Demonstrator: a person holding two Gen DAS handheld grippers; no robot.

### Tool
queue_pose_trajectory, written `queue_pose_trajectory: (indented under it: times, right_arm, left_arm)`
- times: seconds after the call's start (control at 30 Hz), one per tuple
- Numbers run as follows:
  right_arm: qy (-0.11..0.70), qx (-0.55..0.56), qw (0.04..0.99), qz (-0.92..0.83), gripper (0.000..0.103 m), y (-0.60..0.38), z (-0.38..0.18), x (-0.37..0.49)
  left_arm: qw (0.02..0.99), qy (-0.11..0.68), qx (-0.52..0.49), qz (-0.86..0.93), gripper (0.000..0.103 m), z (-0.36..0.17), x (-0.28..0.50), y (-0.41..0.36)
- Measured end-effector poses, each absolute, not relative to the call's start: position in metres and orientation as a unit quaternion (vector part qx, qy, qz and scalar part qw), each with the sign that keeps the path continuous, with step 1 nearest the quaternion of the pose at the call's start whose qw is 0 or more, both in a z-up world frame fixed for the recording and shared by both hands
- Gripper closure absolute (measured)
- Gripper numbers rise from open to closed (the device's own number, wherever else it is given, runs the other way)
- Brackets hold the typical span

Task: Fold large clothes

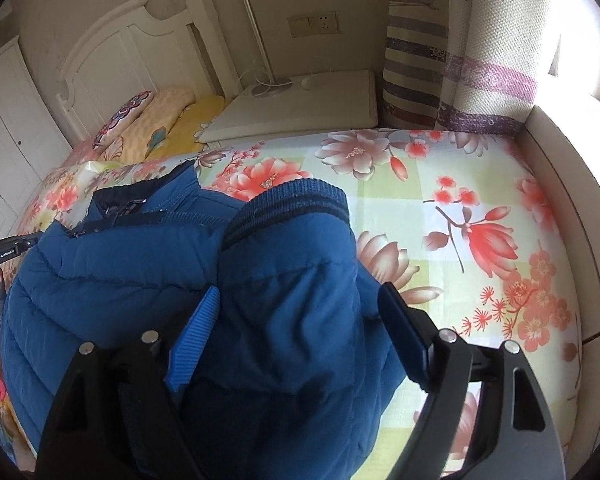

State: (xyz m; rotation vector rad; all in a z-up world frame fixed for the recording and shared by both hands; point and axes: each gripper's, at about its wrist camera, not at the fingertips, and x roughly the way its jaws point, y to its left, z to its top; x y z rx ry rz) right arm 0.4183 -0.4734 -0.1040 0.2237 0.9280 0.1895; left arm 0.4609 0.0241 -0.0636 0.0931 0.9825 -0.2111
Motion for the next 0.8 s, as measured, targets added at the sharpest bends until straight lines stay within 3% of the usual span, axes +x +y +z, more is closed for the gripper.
queue_pose_trajectory:
  times: [0.17,0.2,0.23,0.27,0.3,0.37,0.53,0.57,0.6,0.63,0.67,0.7,0.8]
  right_arm:
    - [0.444,0.103,0.886,0.084,0.023,-0.472,-0.103,0.416]
    - [0.444,0.102,0.886,0.084,0.023,-0.471,-0.103,0.416]
    - [0.445,0.102,0.886,0.084,0.023,-0.472,-0.103,0.417]
    - [0.446,0.103,0.885,0.085,0.023,-0.472,-0.104,0.417]
    - [0.446,0.104,0.885,0.085,0.023,-0.472,-0.104,0.417]
    - [0.444,0.105,0.886,0.084,0.023,-0.471,-0.105,0.416]
    - [0.442,0.094,0.889,0.074,0.023,-0.469,-0.102,0.413]
    - [0.441,0.087,0.89,0.071,0.029,-0.467,-0.1,0.413]
    - [0.436,0.075,0.894,0.072,0.042,-0.464,-0.097,0.411]
    - [0.419,0.049,0.903,0.077,0.074,-0.456,-0.088,0.404]
    - [0.399,0.018,0.914,0.068,0.083,-0.447,-0.079,0.396]
    - [0.384,0.0,0.921,0.066,0.087,-0.441,-0.07,0.39]
    - [0.338,-0.014,0.938,0.076,0.095,-0.427,-0.035,0.362]
  left_arm:
    - [0.878,0.452,-0.037,-0.155,0.091,-0.043,0.464,0.035]
    - [0.869,0.459,-0.048,-0.179,0.084,-0.044,0.462,0.036]
    - [0.86,0.471,-0.04,-0.189,0.073,-0.048,0.462,0.033]
    - [0.853,0.488,-0.022,-0.184,0.015,-0.056,0.463,0.029]
    - [0.837,0.51,-0.014,-0.196,0.004,-0.067,0.465,0.025]
    - [0.807,0.55,-0.016,-0.213,0.004,-0.092,0.465,0.022]
    - [0.821,0.531,-0.042,-0.205,0.006,-0.092,0.464,0.03]
    - [0.832,0.516,-0.042,-0.197,0.021,-0.089,0.463,0.032]
    - [0.842,0.5,-0.046,-0.198,0.045,-0.082,0.459,0.033]
    - [0.856,0.484,-0.034,-0.177,0.063,-0.076,0.454,0.034]
    - [0.871,0.464,-0.021,-0.163,0.077,-0.067,0.45,0.035]
    - [0.886,0.431,-0.024,-0.171,0.085,-0.052,0.435,0.035]
    - [0.905,0.38,-0.054,-0.183,0.089,-0.017,0.403,0.043]
